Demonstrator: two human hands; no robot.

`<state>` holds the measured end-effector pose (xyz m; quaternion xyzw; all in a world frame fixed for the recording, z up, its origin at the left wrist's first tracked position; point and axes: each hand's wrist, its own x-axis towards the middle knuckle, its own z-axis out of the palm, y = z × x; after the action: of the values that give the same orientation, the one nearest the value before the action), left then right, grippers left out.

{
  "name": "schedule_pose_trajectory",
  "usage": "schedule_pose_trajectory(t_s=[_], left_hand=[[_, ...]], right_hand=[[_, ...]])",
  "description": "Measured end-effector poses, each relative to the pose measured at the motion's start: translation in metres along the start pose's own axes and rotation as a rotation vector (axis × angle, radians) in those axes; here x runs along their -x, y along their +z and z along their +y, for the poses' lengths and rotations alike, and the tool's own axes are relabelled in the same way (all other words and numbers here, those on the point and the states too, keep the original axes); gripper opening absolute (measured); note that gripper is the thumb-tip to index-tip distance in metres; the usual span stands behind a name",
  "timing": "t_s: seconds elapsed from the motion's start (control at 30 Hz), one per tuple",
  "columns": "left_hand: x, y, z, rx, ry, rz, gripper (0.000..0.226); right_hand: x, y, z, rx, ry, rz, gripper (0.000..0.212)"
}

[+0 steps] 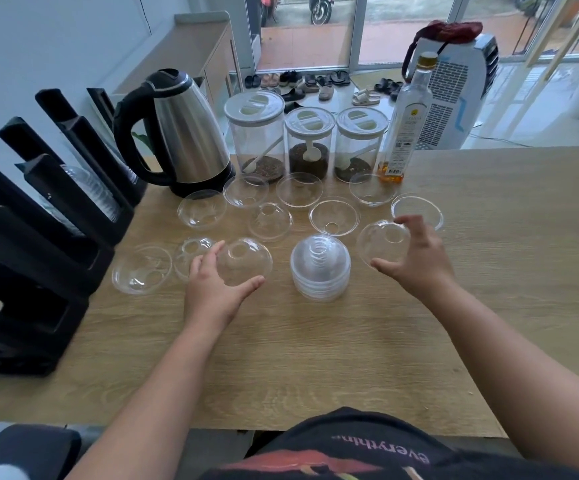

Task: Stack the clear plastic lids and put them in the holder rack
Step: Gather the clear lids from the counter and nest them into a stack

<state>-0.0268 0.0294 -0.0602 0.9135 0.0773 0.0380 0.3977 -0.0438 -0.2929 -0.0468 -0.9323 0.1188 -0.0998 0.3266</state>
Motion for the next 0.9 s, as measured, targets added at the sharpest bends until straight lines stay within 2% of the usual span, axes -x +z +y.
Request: schedule_pose_trajectory(t_s=[0.13, 0.23, 0.37, 0.5, 0.73, 0.9], left_hand=[[-0.002, -0.009, 0.027, 0.192, 0.069, -0.001, 0.098], [0.0, -0.006, 0.055, 0.282, 0.168, -0.1, 0.097], [0.008, 0.014, 0.072, 0.167, 0.291, -0.237, 0.098], [0.007, 0.035, 0.065, 0.11, 0.283, -0.305, 0.099], [0.003, 0.048, 0.064, 0.02, 0.297, -0.317, 0.097], [0.002, 0.051, 0.061, 0.026, 0.281, -0.327, 0.098]], right_hand=[[0.002, -0.017, -0.013, -0.063, -0.063, 0.082, 0.072], [0.001, -0.022, -0.026, -0.087, -0.095, 0.102, 0.072], [0.001, -0.024, -0.038, -0.087, -0.157, 0.1, 0.07], [0.003, -0.028, -0.041, -0.085, -0.183, 0.14, 0.07], [0.005, -0.028, -0.046, -0.119, -0.204, 0.129, 0.071], [0.005, -0.022, -0.054, -0.172, -0.292, 0.037, 0.073]])
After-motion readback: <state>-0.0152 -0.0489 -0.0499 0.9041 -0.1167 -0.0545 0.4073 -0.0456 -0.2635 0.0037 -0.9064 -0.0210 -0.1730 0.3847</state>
